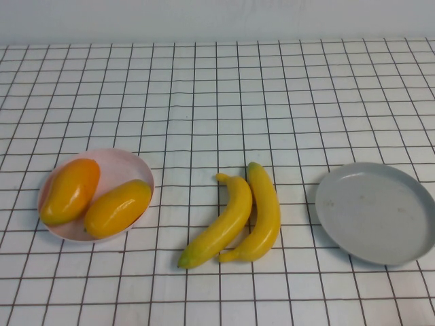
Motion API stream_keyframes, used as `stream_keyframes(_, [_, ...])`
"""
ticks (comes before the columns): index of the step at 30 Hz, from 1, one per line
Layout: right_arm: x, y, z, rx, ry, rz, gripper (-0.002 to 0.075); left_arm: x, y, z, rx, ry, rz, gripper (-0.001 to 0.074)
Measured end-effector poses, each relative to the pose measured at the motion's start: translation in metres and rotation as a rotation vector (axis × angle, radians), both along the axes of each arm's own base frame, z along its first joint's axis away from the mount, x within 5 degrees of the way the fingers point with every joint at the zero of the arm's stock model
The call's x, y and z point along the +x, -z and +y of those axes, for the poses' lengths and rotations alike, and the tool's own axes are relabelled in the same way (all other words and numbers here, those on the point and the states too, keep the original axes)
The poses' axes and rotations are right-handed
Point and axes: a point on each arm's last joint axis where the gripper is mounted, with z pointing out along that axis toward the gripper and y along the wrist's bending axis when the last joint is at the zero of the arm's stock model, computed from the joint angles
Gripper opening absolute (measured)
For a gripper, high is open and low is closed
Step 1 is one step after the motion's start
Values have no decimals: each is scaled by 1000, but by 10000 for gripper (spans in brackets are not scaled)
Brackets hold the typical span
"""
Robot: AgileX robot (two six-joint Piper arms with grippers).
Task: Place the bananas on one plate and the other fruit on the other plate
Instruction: Put another type of fruit in the right plate
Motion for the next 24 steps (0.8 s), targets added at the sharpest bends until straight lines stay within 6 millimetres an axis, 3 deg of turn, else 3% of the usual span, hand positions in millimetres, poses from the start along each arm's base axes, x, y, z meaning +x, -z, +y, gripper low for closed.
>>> stream_keyframes(8, [0, 0, 0, -2, 0, 0, -15, 0, 0, 0, 5, 0, 2, -1])
stream_keyframes(14, [0, 0, -4, -132, 8, -3, -15, 0, 0, 0, 6, 0, 2, -1])
stream_keyframes(24, [0, 0, -5, -164, 10, -4, -15, 0, 0, 0, 6, 0, 2, -1])
